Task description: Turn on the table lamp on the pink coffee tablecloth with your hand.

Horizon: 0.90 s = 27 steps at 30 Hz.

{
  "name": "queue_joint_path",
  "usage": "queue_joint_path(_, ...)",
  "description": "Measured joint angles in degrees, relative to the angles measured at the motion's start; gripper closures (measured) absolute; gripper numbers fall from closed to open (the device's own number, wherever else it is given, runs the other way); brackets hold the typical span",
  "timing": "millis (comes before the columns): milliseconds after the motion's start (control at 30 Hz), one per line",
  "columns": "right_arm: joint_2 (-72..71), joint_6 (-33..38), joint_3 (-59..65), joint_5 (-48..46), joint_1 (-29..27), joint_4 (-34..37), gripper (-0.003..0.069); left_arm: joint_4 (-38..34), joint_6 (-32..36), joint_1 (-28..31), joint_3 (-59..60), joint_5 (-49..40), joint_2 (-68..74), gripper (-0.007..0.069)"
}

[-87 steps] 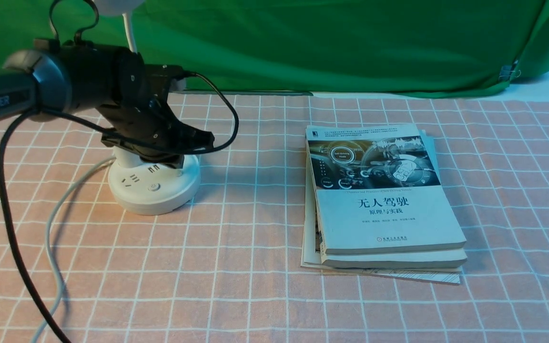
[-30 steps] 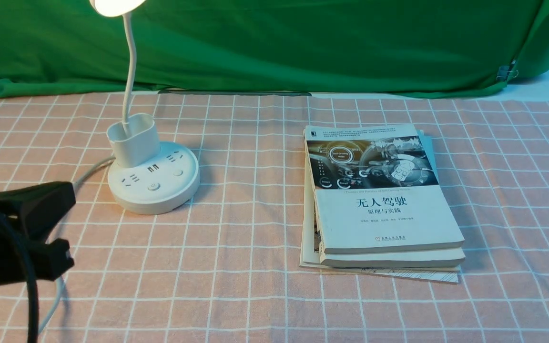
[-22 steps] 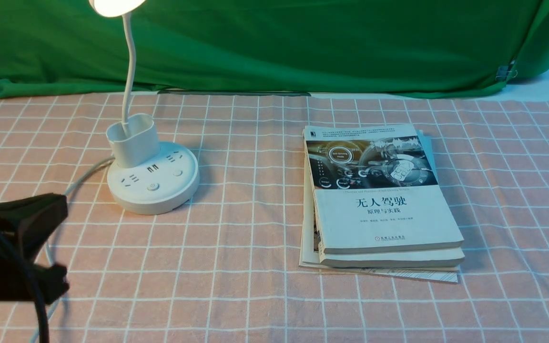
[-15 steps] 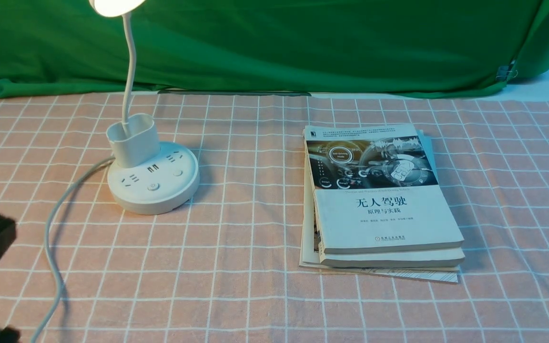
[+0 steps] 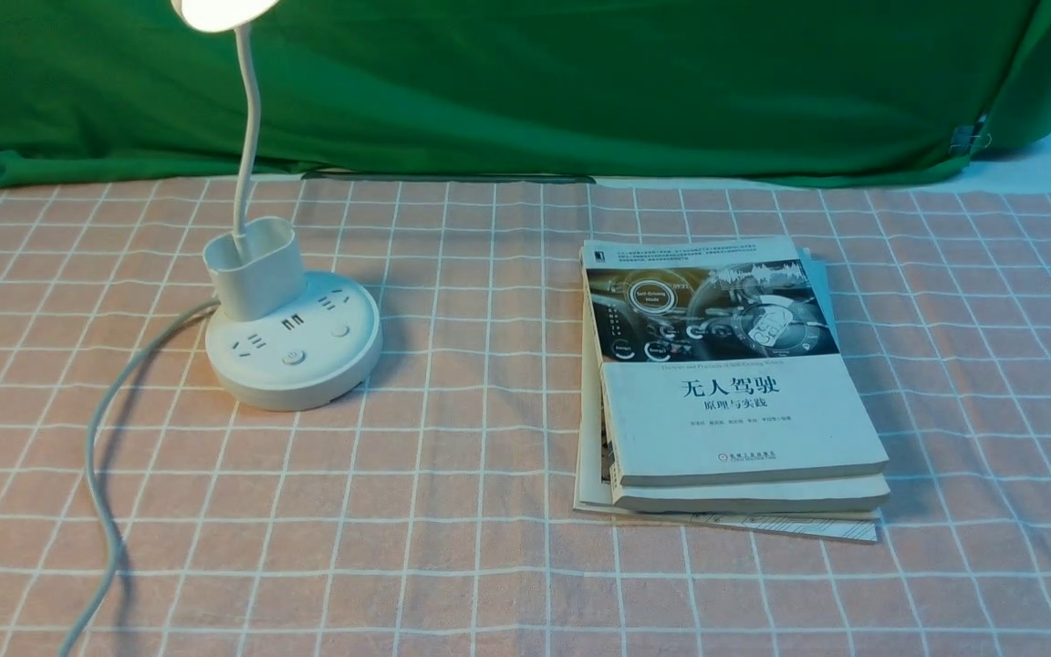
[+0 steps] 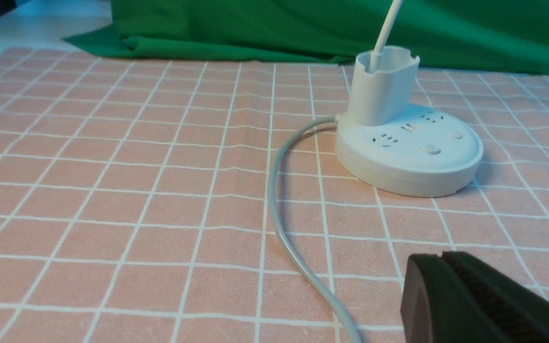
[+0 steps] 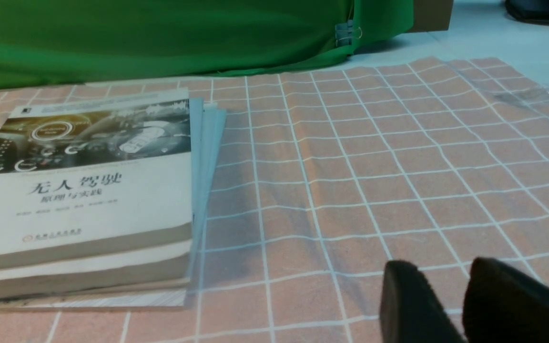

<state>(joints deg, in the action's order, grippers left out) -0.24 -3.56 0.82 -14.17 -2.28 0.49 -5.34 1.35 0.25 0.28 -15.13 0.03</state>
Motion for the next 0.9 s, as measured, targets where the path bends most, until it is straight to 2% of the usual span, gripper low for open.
queue_joint_path(700, 0.0, 0.0, 0.0, 0.0, 0.0, 0.0, 0.0418, -0.68, -1.35, -0.08, 0.0, 0.31, -0.17, 0.0602)
queue_joint_path(900, 0.0, 0.0, 0.0, 0.0, 0.0, 0.0, 0.0418, 0.35, -1.35, -4.23, 0.0, 0.48, -0.17, 0.0602)
